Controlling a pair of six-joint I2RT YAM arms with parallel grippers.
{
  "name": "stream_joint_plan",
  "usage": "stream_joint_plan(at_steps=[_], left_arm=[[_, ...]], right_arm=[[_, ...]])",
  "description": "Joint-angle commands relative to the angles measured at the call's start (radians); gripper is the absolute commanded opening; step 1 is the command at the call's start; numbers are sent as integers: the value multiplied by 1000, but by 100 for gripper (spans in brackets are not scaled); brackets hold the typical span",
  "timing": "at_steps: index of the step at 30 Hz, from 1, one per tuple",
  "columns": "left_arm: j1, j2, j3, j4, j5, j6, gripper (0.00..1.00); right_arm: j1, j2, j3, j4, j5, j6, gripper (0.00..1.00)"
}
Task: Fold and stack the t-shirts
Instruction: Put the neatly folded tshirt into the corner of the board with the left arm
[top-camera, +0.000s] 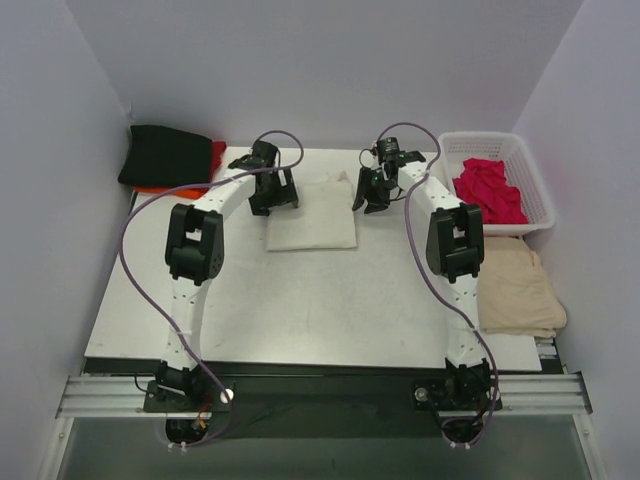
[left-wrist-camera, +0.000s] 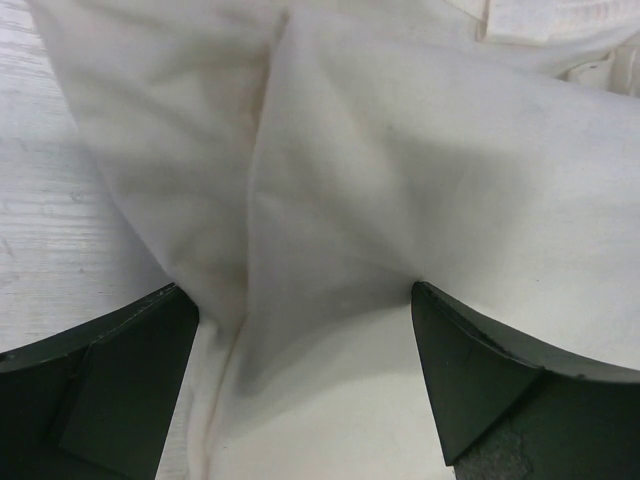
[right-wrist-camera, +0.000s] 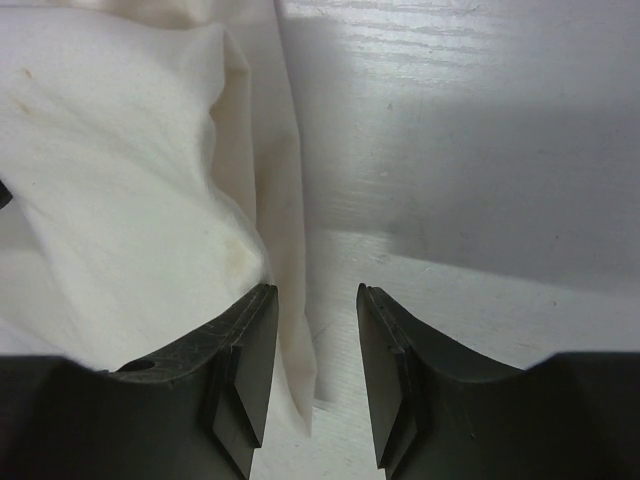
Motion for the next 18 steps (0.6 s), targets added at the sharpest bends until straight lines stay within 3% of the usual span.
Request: stream_joint_plan(at_steps=[1, 5, 10, 18], left_arm=[[-30, 80, 50, -160, 6, -16, 98], [-32, 102, 52, -197, 3, -42, 91], [-32, 100, 43, -221, -20, -53, 64], [-19, 98, -2, -235, -42, -86, 38]], right_arm=[[9, -53, 13, -13, -24, 13, 38], [11, -35, 21, -13, -39, 21, 38], [15, -27, 19, -10, -50, 25, 38], [15, -36, 2, -8, -41, 19, 37]])
